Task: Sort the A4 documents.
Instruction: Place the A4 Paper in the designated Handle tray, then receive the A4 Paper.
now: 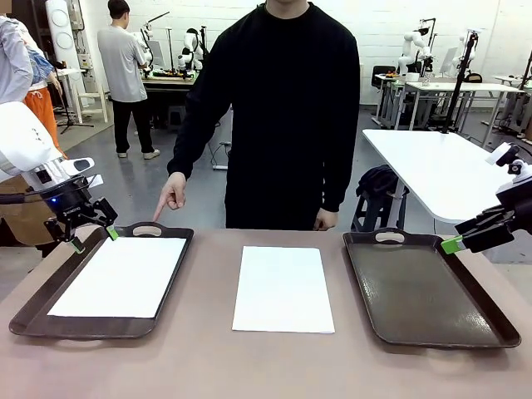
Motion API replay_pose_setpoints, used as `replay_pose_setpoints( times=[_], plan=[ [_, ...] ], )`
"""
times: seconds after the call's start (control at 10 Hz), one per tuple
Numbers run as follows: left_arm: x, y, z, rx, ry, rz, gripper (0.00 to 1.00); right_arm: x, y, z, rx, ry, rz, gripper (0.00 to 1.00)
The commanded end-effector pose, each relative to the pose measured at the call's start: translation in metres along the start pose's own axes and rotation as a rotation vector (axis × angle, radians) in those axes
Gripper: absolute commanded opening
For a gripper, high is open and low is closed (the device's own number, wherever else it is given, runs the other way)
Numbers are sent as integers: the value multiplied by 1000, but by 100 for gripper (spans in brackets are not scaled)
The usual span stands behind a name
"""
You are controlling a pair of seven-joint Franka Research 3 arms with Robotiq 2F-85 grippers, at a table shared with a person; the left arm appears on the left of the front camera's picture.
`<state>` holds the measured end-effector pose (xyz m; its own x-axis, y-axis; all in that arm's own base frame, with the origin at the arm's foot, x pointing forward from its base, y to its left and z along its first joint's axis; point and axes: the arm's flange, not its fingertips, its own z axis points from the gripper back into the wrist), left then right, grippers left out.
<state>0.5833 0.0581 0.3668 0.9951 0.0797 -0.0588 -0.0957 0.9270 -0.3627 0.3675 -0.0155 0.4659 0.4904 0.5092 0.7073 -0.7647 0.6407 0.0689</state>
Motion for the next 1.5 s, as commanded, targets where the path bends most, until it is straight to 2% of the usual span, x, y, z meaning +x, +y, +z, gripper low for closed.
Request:
replay_pose_setpoints(
  times=[0.0, 0.1, 0.2, 1.4],
  plan=[
    [-7, -5, 0, -21, -20, 28, 100, 1, -4, -3, 18, -23, 8, 100],
    [-8, -4, 1, -42, -16, 66, 100, 1, -4, -3, 18, -23, 8, 100],
    [0, 0, 0, -5, 0, 3, 100, 1, -4, -3, 18, -23, 8, 100],
    [0, 0, 0, -5, 0, 3, 100, 1, -4, -3, 18, -23, 8, 100]
  ],
)
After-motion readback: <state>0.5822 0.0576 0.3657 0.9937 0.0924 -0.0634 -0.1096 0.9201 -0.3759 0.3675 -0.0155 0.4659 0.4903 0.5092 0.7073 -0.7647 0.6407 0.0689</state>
